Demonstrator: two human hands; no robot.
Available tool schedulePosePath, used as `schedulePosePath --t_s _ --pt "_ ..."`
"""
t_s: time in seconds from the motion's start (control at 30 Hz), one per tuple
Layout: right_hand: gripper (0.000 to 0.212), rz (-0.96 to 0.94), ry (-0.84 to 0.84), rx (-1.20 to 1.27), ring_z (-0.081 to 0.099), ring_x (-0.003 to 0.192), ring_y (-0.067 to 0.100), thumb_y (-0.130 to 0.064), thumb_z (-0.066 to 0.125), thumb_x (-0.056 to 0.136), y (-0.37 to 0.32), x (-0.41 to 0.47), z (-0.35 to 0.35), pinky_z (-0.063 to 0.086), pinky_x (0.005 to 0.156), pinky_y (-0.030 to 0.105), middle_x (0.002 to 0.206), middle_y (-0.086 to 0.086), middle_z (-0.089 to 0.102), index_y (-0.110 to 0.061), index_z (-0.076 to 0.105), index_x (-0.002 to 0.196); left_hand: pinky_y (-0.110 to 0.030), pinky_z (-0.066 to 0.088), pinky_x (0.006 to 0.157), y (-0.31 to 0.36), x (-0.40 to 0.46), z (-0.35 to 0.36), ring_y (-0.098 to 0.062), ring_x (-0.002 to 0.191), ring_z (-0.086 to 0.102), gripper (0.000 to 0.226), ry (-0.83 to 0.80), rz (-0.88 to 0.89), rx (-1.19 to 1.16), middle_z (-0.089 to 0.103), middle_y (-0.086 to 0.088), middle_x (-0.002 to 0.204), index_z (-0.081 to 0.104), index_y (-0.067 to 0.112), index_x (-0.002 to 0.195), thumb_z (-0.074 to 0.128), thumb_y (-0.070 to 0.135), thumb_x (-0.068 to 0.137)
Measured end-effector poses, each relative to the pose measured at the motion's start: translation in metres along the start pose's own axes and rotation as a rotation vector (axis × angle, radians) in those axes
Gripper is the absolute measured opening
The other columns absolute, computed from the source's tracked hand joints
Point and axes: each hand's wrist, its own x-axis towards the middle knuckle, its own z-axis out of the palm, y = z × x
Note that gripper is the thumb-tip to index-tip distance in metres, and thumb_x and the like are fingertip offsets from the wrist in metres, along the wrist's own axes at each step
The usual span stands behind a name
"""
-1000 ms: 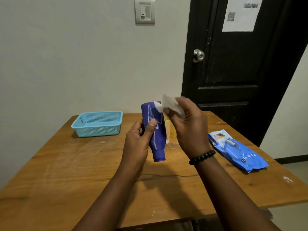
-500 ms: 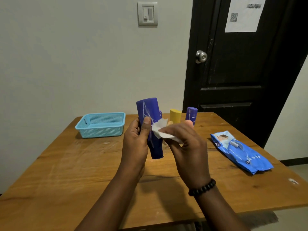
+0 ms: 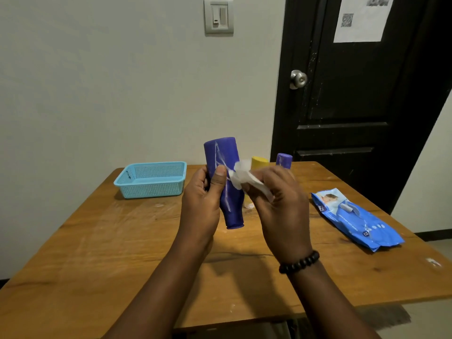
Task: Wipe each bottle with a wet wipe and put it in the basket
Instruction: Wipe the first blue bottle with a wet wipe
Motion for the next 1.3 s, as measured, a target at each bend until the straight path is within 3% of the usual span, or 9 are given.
schedulePosePath --t_s 0.13,0.37,0.5,0.73,0.87,0.97,1.13,1.23,1.3 --pt "0.021 0.021 -0.002 0.075 0.058 0.102 0.008 -0.008 0.068 0.086 0.0 -0.036 0.001 0.049 0.084 0.02 0.105 -0.005 0.064 -0.014 0.068 0.107 -0.025 0.055 0.071 -0.004 0.001 -0.003 -0.01 0.082 0.07 0.025 0.03 -0.017 -0.009 0.074 0.002 0.092 0.063 0.012 0.105 0.053 0.034 0.099" --pt "0.014 0.057 0.074 0.083 0.057 0.091 0.005 -0.017 0.066 0.09 -0.007 0.001 0.002 0.051 0.08 0.032 0.099 -0.013 0.059 -0.022 0.064 0.103 -0.026 0.057 0.073 -0.001 -0.008 0.0 -0.012 0.087 0.07 0.035 -0.051 0.02 0.042 0.074 -0.001 0.097 0.063 0.013 0.113 0.052 0.041 0.095" --pt "0.015 0.103 0.062 0.107 0.057 0.086 0.0 -0.018 0.066 0.091 -0.013 0.034 -0.001 0.047 0.071 0.012 0.099 -0.01 0.059 -0.019 0.065 0.106 -0.038 0.057 0.084 0.0 -0.012 0.002 -0.02 0.096 0.07 0.036 -0.058 0.037 0.046 0.073 -0.004 0.101 0.063 0.014 0.115 0.052 0.042 0.095" --pt "0.015 0.031 -0.002 0.134 0.056 0.092 0.002 -0.009 0.067 0.089 -0.011 -0.017 0.0 0.046 0.078 0.014 0.098 -0.011 0.059 -0.018 0.063 0.099 -0.03 0.056 0.078 0.003 -0.002 0.002 -0.012 0.089 0.07 0.025 0.056 0.02 -0.024 0.074 0.0 0.099 0.063 0.014 0.109 0.056 0.035 0.096" --pt "0.014 0.132 -0.026 0.233 0.06 0.097 0.008 -0.011 0.067 0.088 -0.008 -0.044 0.003 0.048 0.076 0.013 0.1 -0.007 0.064 -0.016 0.067 0.102 -0.035 0.058 0.082 -0.003 0.0 -0.001 -0.016 0.092 0.072 0.025 0.091 -0.003 -0.013 0.074 -0.001 0.1 0.062 0.013 0.108 0.058 0.036 0.096" --pt "0.021 0.249 0.044 0.341 0.061 0.095 0.008 -0.017 0.066 0.09 -0.008 -0.037 -0.003 0.05 0.072 0.016 0.1 -0.016 0.064 -0.031 0.064 0.106 -0.034 0.059 0.081 -0.007 -0.002 -0.001 -0.012 0.089 0.072 0.025 0.122 -0.048 -0.078 0.075 0.001 0.096 0.061 0.013 0.113 0.058 0.033 0.098" --pt "0.03 0.354 0.085 0.396 0.055 0.117 0.012 -0.011 0.059 0.094 0.003 -0.022 -0.01 0.056 0.083 0.026 0.121 -0.007 0.06 -0.031 0.063 0.115 -0.036 0.058 0.086 -0.005 0.005 -0.002 -0.017 0.099 0.068 0.026 0.19 -0.221 -0.27 0.068 -0.008 0.111 0.053 0.013 0.122 0.052 0.03 0.102" --pt "0.04 0.467 0.075 0.449 0.043 0.133 0.015 0.001 0.055 0.091 0.009 -0.02 -0.008 0.053 0.093 0.034 0.131 -0.01 0.056 -0.036 0.07 0.099 -0.044 0.054 0.094 -0.004 0.008 -0.002 -0.033 0.119 0.062 0.029 0.229 -0.347 -0.448 0.062 -0.022 0.13 0.051 0.01 0.127 0.05 0.027 0.103" --pt "0.04 0.543 0.099 0.506 0.043 0.135 0.013 0.002 0.055 0.09 0.01 -0.019 -0.006 0.053 0.093 0.029 0.134 -0.007 0.057 -0.034 0.073 0.09 -0.042 0.059 0.083 -0.003 0.007 -0.001 -0.037 0.122 0.06 0.03 0.219 -0.405 -0.563 0.061 -0.023 0.131 0.051 0.01 0.129 0.049 0.026 0.103"
